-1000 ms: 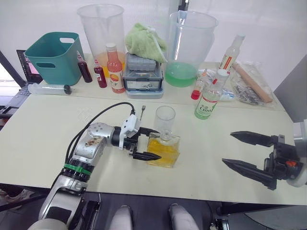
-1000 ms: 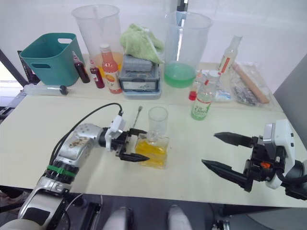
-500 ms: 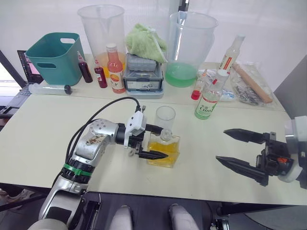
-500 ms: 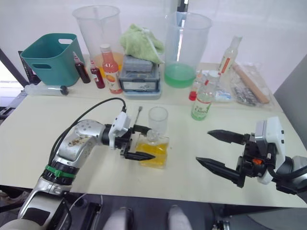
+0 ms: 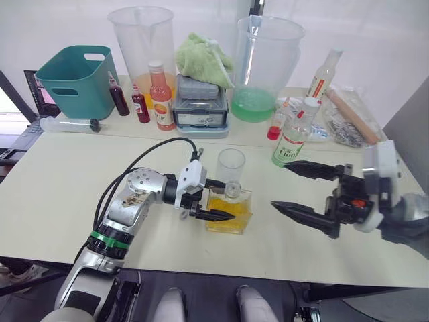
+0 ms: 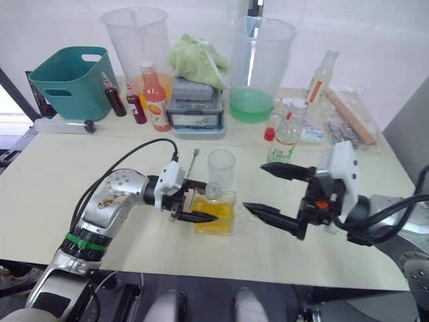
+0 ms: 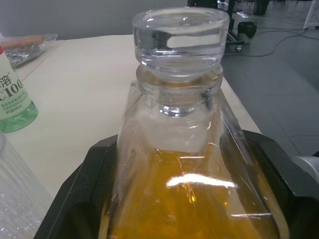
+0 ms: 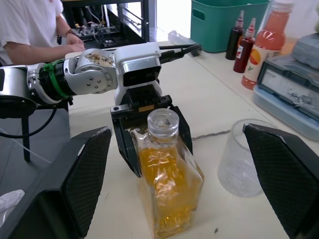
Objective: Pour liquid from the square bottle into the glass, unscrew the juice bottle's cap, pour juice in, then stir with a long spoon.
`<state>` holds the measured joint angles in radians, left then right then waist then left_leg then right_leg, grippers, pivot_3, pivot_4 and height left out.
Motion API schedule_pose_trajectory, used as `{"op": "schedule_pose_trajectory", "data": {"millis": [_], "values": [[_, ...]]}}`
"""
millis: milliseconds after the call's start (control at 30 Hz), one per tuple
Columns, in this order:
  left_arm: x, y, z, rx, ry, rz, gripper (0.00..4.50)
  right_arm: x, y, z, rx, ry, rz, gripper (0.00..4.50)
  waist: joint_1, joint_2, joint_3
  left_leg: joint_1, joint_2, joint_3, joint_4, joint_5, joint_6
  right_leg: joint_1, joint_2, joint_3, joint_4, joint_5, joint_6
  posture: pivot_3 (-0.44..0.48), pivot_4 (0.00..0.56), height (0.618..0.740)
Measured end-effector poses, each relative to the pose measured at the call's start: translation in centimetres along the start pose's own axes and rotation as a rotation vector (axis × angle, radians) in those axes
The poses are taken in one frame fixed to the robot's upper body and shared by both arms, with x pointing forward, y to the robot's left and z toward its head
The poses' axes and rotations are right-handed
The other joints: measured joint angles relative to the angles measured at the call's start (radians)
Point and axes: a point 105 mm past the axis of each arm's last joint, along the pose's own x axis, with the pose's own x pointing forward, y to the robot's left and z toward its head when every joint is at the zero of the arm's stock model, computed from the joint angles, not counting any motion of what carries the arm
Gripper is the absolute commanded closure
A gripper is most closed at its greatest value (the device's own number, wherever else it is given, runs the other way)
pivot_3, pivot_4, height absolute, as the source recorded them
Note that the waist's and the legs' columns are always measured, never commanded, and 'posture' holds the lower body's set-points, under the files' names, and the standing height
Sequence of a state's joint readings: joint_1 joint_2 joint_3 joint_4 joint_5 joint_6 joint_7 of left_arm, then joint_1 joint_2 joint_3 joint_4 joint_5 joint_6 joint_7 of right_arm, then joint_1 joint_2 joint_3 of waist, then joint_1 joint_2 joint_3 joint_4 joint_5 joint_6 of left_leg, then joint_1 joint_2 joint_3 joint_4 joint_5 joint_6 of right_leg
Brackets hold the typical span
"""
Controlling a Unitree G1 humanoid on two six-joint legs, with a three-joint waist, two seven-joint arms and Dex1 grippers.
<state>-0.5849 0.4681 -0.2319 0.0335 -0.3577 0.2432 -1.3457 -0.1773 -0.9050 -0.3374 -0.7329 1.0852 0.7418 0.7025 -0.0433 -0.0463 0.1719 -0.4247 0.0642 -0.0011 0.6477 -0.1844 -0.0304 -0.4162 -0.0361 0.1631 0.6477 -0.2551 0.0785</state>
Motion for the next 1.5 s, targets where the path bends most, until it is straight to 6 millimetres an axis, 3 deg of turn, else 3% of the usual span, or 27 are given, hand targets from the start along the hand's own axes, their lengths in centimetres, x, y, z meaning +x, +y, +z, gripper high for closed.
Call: {"op": "schedule_pose_trajectory", "data": {"millis": [200, 433, 733, 800, 1367, 1467, 1500], "values": [[0.0, -0.2, 0.1, -0.006, 0.008, 0.019, 1.7, 4.5, 0.4, 0.1, -0.042, -0.029, 0.054, 0.0, -0.001, 0.001, 0.0, -0.001, 0.0, 0.0, 0.0, 0.0, 0.0, -0.002, 0.0, 0.0, 0.001, 0.0, -0.001, 0.0, 0.15, 0.719], [0.1, -0.4, 0.1, -0.009, 0.01, 0.034, 1.7, 6.9, 0.8, -2.2, -0.016, 0.023, 0.078, 0.0, 0.001, 0.001, 0.0, -0.002, 0.0, 0.0, 0.0, 0.0, 0.0, -0.003, 0.0, -0.001, 0.001, 0.002, -0.004, 0.0, 0.15, 0.719], [0.1, -0.5, 0.1, -0.01, 0.011, 0.047, 1.7, 7.2, 0.1, -3.1, 0.004, 0.045, 0.064, 2.95, 0.001, 0.001, 0.0, -0.002, 0.0, 0.0, 0.0, 0.0, 0.0, -0.003, 0.0, -0.001, 0.001, 0.002, -0.004, 0.0, 0.15, 0.719], [0.1, -0.5, 0.1, -0.01, 0.011, 0.049, 1.7, 7.2, 0.2, -3.1, 0.01, 0.039, 0.072, 3.43, 0.002, 0.001, 0.0, -0.002, 0.0, 0.0, 0.0, 0.0, 0.0, -0.003, 0.0, -0.001, 0.001, 0.002, -0.004, 0.0, 0.15, 0.719], [0.3, -0.6, 0.1, -0.001, 0.008, 0.047, 1.7, 7.3, -0.2, -2.3, 0.117, 0.035, 0.109, 3.43, 0.0, 0.001, 0.0, -0.005, 0.0, -0.001, 0.0, 0.0, 0.0, -0.006, 0.0, -0.001, 0.001, 0.002, -0.004, 0.0, 0.15, 0.719], [0.3, -0.6, 0.3, 0.014, 0.013, 0.05, 1.7, 7.2, -0.4, -1.3, 0.126, 0.006, 0.114, 3.43, 0.0, 0.001, 0.0, -0.006, 0.0, -0.001, 0.0, 0.0, 0.0, -0.006, 0.0, -0.002, 0.001, 0.002, -0.004, 0.0, 0.15, 0.719], [0.3, -0.6, -0.1, 0.0, 0.018, 0.052, 1.7, 7.1, -0.5, 0.6, 0.089, -0.079, 0.115, 3.43, -0.001, 0.002, 0.0, -0.006, 0.0, -0.001, 0.0, 0.0, 0.0, -0.006, 0.0, -0.002, 0.001, 0.002, -0.004, 0.0, 0.15, 0.719]]}}
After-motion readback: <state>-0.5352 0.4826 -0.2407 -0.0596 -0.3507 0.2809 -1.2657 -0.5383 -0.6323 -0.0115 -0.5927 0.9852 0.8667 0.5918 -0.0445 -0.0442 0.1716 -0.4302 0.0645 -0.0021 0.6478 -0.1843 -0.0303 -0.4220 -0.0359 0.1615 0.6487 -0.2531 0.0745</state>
